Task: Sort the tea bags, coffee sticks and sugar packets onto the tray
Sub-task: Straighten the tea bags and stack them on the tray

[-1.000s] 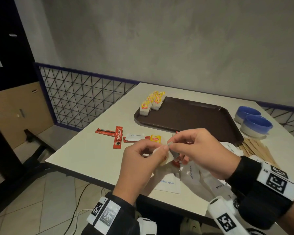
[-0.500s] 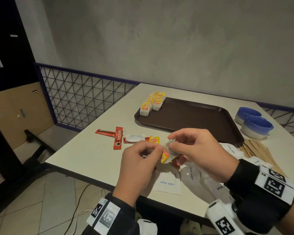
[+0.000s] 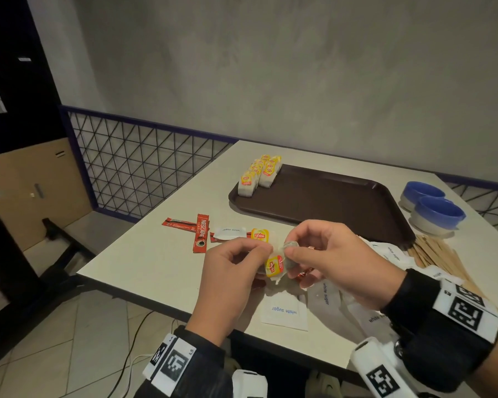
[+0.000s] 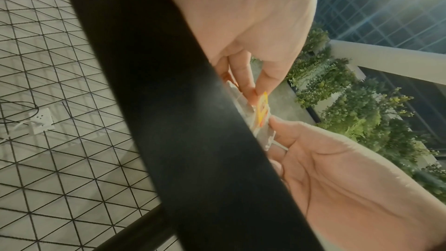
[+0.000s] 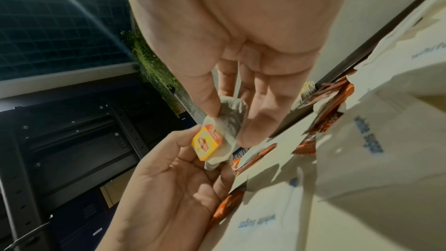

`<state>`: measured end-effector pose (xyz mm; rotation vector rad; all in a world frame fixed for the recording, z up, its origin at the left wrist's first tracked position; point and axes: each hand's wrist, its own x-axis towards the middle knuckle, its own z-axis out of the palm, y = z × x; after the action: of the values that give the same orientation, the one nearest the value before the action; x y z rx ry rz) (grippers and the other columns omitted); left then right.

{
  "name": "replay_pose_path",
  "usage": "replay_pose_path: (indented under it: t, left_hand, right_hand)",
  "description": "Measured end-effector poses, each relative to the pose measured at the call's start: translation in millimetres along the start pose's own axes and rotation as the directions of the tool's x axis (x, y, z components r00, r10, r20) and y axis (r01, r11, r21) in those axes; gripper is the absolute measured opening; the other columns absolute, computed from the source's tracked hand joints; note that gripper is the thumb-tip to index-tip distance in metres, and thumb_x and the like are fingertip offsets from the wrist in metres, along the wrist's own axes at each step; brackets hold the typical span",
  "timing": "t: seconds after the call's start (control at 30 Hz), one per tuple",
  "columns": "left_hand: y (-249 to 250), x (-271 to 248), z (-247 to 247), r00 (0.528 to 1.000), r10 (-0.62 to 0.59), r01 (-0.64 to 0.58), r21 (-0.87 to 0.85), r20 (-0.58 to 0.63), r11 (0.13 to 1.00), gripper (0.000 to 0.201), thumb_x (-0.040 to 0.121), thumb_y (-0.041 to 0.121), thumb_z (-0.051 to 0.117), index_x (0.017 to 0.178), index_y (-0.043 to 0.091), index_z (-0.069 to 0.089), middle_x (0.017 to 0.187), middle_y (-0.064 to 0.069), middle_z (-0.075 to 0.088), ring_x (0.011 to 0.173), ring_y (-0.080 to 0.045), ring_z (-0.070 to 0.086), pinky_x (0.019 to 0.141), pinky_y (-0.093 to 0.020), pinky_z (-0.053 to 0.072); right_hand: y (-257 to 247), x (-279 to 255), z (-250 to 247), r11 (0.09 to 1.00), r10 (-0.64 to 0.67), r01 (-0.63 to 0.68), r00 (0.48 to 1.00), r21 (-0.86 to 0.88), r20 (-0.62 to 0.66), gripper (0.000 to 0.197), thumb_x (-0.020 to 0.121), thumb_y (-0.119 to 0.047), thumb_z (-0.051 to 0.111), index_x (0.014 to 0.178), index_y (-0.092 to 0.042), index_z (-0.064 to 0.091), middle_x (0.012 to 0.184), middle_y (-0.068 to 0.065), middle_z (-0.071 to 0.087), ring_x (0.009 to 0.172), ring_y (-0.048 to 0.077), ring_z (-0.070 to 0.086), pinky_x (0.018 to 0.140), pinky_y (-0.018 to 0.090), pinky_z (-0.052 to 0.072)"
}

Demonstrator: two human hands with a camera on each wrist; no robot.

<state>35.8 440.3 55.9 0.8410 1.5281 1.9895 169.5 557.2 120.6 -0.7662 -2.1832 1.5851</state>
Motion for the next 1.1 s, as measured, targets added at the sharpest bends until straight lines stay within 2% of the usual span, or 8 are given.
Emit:
replay_pose_path:
  t: [0.13, 0.33, 0.5, 0.67, 0.83, 0.9, 1.0, 1.1]
  left_hand:
    - [0.3, 0.3, 0.7, 1.000, 0.013, -0.014, 0.028, 0.025, 1.000, 0.019, 0.091, 0.013, 0.072, 0.077, 0.020, 0.082, 0.081, -0.001, 0.076, 0.076, -0.013, 0.072, 0.066, -0.022, 0.056]
    - [0.8, 1.1, 0.4, 0.999, 0.010, -0.012, 0.024, 0.052, 1.000, 0.016, 0.089, 0.017, 0.071, 0.079, 0.021, 0.082, 0.083, 0.000, 0.076, 0.081, -0.015, 0.070, 0.071, -0.027, 0.057]
    - [-0.1, 1.6, 0.9, 0.995, 0.017, -0.022, 0.044, 0.098, 0.999, 0.013, 0.089, 0.014, 0.073, 0.083, 0.017, 0.083, 0.083, -0.003, 0.076, 0.078, -0.016, 0.070, 0.070, -0.029, 0.058]
    - [-1.3, 2.0, -0.8, 0.994, 0.030, -0.035, 0.046, 0.102, 0.998, 0.009, 0.088, 0.015, 0.075, 0.083, 0.018, 0.083, 0.084, -0.003, 0.077, 0.081, -0.017, 0.072, 0.072, -0.031, 0.059]
    - [0.2, 0.0, -0.4, 0.985, 0.043, -0.051, 0.042, 0.167, 0.998, 0.007, 0.084, 0.019, 0.081, 0.086, 0.012, 0.082, 0.084, -0.007, 0.077, 0.077, -0.022, 0.074, 0.070, -0.030, 0.058]
    - [-0.1, 0.6, 0.0, 0.987, 0.038, -0.044, 0.038, 0.158, 0.998, 0.008, 0.085, 0.019, 0.080, 0.086, 0.012, 0.082, 0.084, -0.007, 0.077, 0.075, -0.022, 0.074, 0.069, -0.029, 0.057]
    - [-1.3, 1.7, -1.0, 0.989, 0.038, -0.045, 0.044, 0.146, 0.998, 0.007, 0.088, 0.014, 0.076, 0.087, 0.012, 0.082, 0.083, -0.006, 0.076, 0.074, -0.021, 0.073, 0.068, -0.028, 0.056]
    - [-2.4, 1.6, 0.0, 0.992, 0.025, -0.030, 0.043, 0.125, 0.999, 0.019, 0.094, 0.012, 0.069, 0.079, 0.016, 0.081, 0.080, -0.003, 0.075, 0.074, -0.019, 0.072, 0.068, -0.034, 0.057]
  right_hand:
    - [3.8, 2.1, -1.1, 0.999, -0.024, 0.024, 1.000, 0.039, -0.004, 0.011, 0.095, -0.005, 0.067, 0.102, 0.003, 0.065, 0.089, 0.028, 0.070, 0.072, 0.030, 0.068, 0.067, 0.042, 0.057]
    - [7.3, 4.9, -2.5, 0.995, -0.054, 0.054, 0.999, 0.087, -0.007, 0.012, 0.092, 0.000, 0.069, 0.103, 0.002, 0.067, 0.091, 0.024, 0.073, 0.072, 0.025, 0.068, 0.068, 0.033, 0.059]
    - [7.0, 4.6, -4.0, 0.993, -0.078, 0.077, 0.997, 0.087, 0.011, 0.019, 0.089, -0.002, 0.073, 0.108, -0.002, 0.069, 0.098, 0.023, 0.075, 0.080, 0.027, 0.070, 0.075, 0.037, 0.061]
    - [4.7, 3.4, -6.3, 0.988, -0.053, 0.046, 0.998, 0.145, 0.040, 0.026, 0.086, 0.001, 0.074, 0.111, -0.001, 0.066, 0.093, 0.027, 0.072, 0.078, 0.030, 0.067, 0.065, 0.028, 0.056]
    - [4.8, 4.0, -9.3, 0.981, -0.011, 0.006, 1.000, 0.192, 0.026, 0.031, 0.086, -0.002, 0.074, 0.113, 0.007, 0.063, 0.102, 0.038, 0.067, 0.082, 0.032, 0.063, 0.067, 0.031, 0.054]
    - [5.2, 4.6, -9.5, 0.981, -0.012, 0.012, 1.000, 0.194, -0.002, 0.031, 0.085, -0.003, 0.074, 0.111, 0.010, 0.063, 0.100, 0.037, 0.068, 0.079, 0.030, 0.063, 0.066, 0.031, 0.053]
    - [5.0, 4.7, -8.9, 0.984, -0.026, 0.034, 0.999, 0.174, -0.047, 0.025, 0.085, -0.001, 0.075, 0.106, 0.007, 0.066, 0.087, 0.027, 0.070, 0.066, 0.019, 0.062, 0.058, 0.026, 0.052]
    - [4.8, 4.1, -8.7, 0.983, -0.029, 0.045, 0.996, 0.178, -0.088, 0.023, 0.085, -0.001, 0.075, 0.106, 0.006, 0.066, 0.088, 0.034, 0.068, 0.065, 0.019, 0.063, 0.056, 0.026, 0.052]
